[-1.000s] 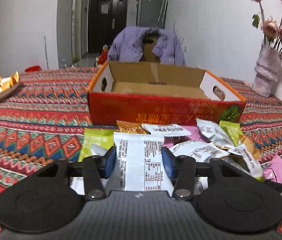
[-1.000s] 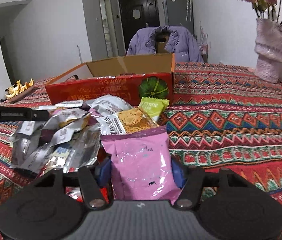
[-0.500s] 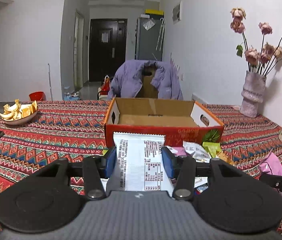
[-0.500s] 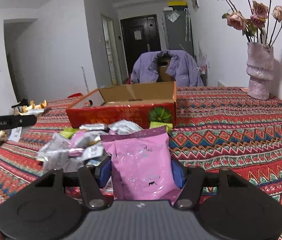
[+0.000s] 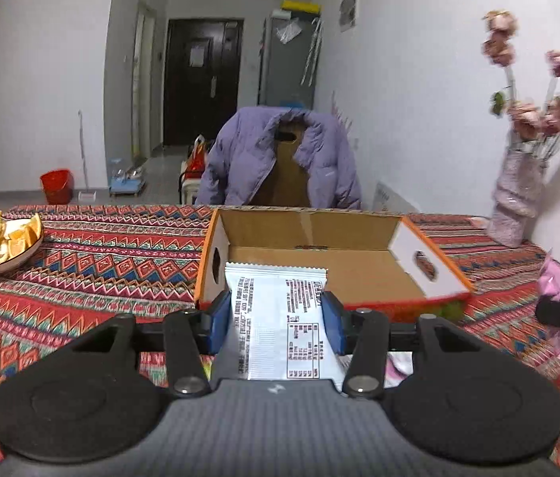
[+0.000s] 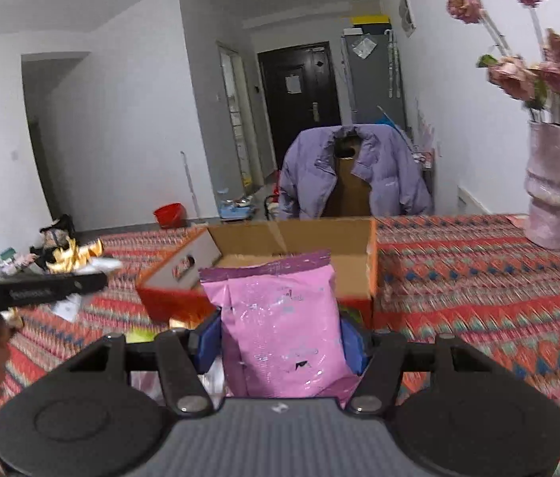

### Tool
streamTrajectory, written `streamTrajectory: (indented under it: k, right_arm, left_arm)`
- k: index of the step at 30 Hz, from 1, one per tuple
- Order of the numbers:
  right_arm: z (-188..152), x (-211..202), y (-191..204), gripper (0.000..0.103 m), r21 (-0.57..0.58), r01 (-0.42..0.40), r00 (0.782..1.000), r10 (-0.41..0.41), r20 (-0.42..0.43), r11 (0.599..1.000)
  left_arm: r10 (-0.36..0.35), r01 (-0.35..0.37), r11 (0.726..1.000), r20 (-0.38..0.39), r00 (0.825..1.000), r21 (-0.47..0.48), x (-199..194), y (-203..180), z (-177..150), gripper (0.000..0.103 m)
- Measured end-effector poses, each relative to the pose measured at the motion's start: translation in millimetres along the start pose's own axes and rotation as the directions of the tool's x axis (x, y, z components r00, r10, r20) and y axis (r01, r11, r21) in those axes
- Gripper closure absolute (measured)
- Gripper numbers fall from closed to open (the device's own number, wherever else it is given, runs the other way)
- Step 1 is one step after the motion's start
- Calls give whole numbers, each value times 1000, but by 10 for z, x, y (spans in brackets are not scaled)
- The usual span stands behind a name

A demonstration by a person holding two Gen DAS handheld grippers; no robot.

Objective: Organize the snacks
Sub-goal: 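Carry the white packet in the left tool into the box while the right tool carries the pink packet, then open the left tool to drop the white packet while the right tool drops the pink packet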

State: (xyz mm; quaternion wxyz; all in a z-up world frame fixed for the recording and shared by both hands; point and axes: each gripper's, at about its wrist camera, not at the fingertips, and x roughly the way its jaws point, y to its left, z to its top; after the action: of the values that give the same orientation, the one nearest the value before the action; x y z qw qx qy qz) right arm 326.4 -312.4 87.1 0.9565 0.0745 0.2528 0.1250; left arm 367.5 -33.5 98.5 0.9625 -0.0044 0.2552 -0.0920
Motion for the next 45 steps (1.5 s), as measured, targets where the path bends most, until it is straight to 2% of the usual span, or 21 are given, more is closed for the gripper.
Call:
streamTrajectory:
  k: [4, 6, 10, 14, 17, 20, 22, 23, 24, 27, 30, 33, 37, 39, 45]
  right_arm:
    - [404, 521, -155, 43, 28, -24, 998, 25, -50, 999]
    - [613, 844, -257, 43, 59, -34, 995, 40, -87, 998]
    - [941, 1601, -483, 43, 133, 3, 983, 22, -184, 991]
    - [1085, 2402, -616, 43, 112, 106, 956, -70, -284, 988]
    - [1090, 2864, -681, 43, 77, 174, 933, -139, -331, 982]
    - [1035, 3136, -580, 43, -53, 226, 915, -231, -330, 973]
    - [979, 3280, -536, 42, -101, 251, 899, -271, -343, 963]
    - [971, 3328, -540, 40, -99, 253, 897, -272, -349, 962]
    - [952, 3369, -550, 33, -108, 259, 897, -280, -343, 960]
    - [928, 3402, -510, 31, -133, 266, 902, -295, -315, 955]
    - [961, 3331, -428, 20, -156, 253, 917, -288, -276, 955]
    - [1058, 3148, -366, 20, -146, 228, 931, -260, -257, 963]
    - [1229, 2773, -284, 19, -148, 190, 943, -223, -249, 971]
    - [1252, 2523, -270, 12, -163, 174, 945, -211, -249, 971]
    - [1283, 1731, -150, 11, -185, 146, 958, -185, -218, 972]
  left_arm:
    - [-19, 18, 1000, -79, 997, -12, 574, 91, 350, 54]
    - [-5, 3, 1000, -111, 994, -13, 862, 117, 508, 54]
    - [34, -30, 999, -179, 983, 25, 1501, 128, 763, 54]
    - [101, -88, 994, -213, 972, 68, 2100, 151, 887, 54]
    - [93, -74, 993, -234, 968, 91, 2430, 190, 902, 54]
    - [103, -77, 989, -225, 969, 122, 2616, 207, 846, 53]
    - [93, -66, 990, -237, 967, 121, 2708, 241, 815, 46]
    - [99, -74, 991, -239, 966, 114, 2739, 257, 806, 35]
    - [93, -70, 992, -243, 966, 102, 2754, 281, 792, 33]
    - [69, -46, 994, -243, 968, 101, 2729, 286, 791, 25]
    - [42, -19, 995, -245, 969, 95, 2637, 290, 829, 23]
    - [34, -14, 996, -223, 974, 91, 2458, 313, 916, 20]
    - [38, -19, 995, -209, 977, 93, 2117, 356, 1045, 14]
    - [59, -36, 993, -215, 975, 111, 1938, 350, 1051, 14]
    - [48, -27, 995, -213, 976, 100, 1244, 370, 1002, 10]
